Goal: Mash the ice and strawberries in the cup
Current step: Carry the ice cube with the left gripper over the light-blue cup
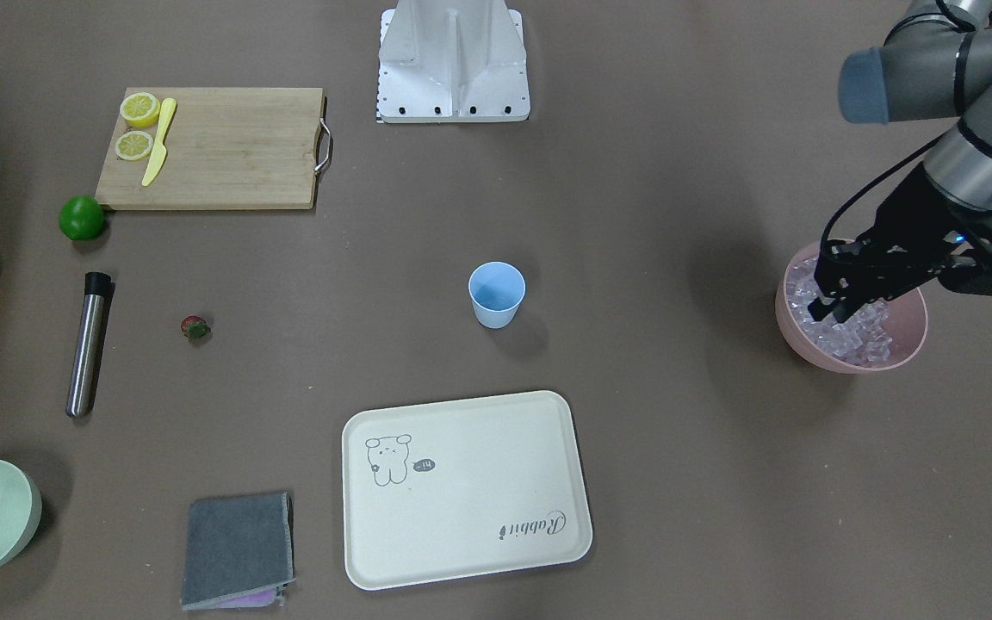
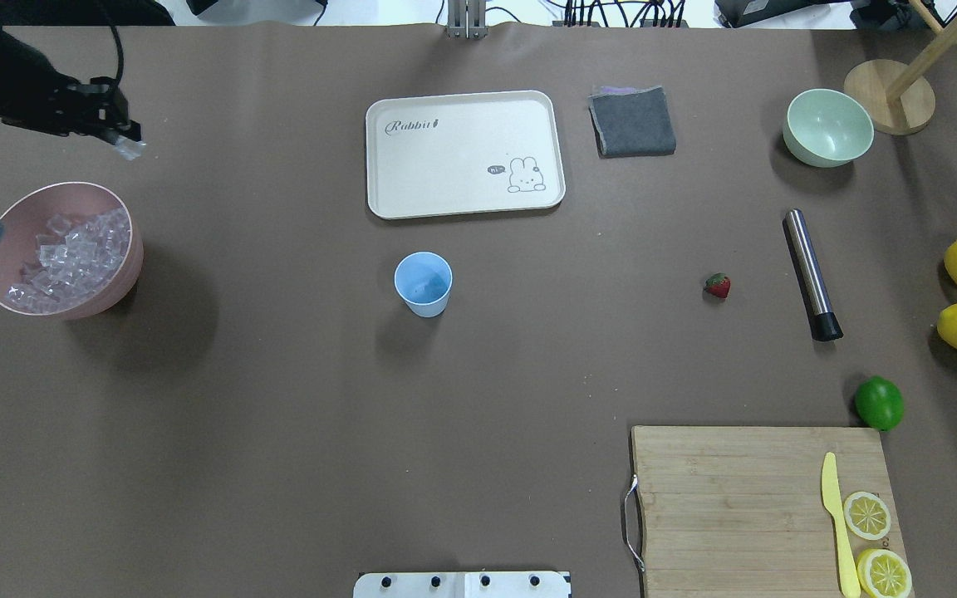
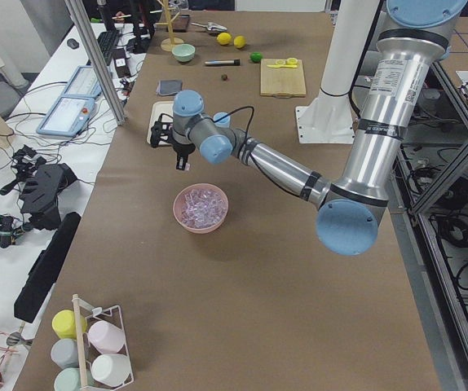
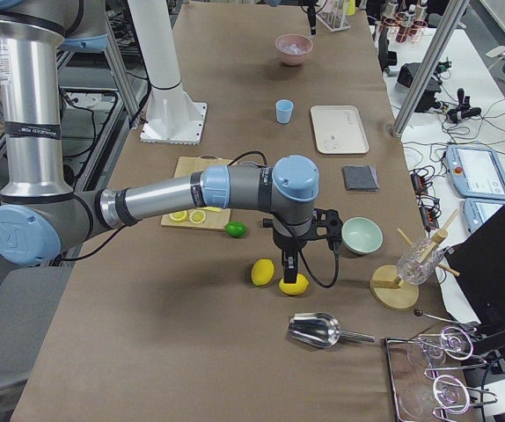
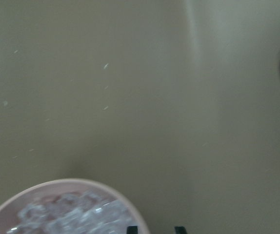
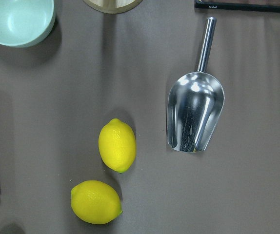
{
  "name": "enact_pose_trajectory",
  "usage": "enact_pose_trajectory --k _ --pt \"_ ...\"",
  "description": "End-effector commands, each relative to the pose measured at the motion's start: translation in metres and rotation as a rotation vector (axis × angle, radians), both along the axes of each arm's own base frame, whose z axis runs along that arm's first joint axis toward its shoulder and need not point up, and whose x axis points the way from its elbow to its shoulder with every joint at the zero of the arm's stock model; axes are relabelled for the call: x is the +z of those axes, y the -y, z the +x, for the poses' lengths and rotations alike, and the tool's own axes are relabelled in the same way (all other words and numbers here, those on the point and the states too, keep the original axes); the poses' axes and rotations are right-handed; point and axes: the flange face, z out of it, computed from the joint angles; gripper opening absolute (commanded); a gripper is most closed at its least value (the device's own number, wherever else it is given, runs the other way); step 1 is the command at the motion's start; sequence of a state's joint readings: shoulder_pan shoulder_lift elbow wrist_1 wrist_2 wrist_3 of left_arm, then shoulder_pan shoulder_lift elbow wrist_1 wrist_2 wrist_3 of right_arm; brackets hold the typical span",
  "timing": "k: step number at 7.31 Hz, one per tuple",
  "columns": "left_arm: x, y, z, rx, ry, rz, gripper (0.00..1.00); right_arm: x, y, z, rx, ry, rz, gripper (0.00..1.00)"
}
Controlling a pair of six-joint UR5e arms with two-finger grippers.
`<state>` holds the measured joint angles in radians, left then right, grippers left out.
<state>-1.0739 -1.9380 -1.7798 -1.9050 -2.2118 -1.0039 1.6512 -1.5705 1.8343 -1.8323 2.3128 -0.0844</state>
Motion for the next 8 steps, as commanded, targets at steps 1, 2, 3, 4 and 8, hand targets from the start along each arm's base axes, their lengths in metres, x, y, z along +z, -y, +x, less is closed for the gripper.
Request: enact_pose_trajectory --k 1,2,3,4,8 --pt "-0.087 -0.025 0.111 -0.056 -0.081 -0.042 0.00 -0.001 0.003 -0.001 -0.002 -0.001 0.001 1.00" --pt "-0.113 -0.045 0.154 -0.089 -0.101 -0.046 0.00 -0.001 0.004 -0.001 -0.004 -0.003 0.002 1.00" --pt "-0.125 -0.067 0.190 -0.108 -0.108 -0.048 0.00 0.000 0.003 -0.001 -0.004 -0.006 0.000 1.00" --pt "-0.132 -0.088 0.223 -0.126 -0.103 -0.017 0.00 0.001 0.003 -0.001 -0.004 -0.007 -0.001 1.00" --pt "-0.111 -0.116 0.284 -0.120 -0.091 0.003 0.00 0.007 -0.002 -0.001 -0.004 -0.008 -0.015 1.00"
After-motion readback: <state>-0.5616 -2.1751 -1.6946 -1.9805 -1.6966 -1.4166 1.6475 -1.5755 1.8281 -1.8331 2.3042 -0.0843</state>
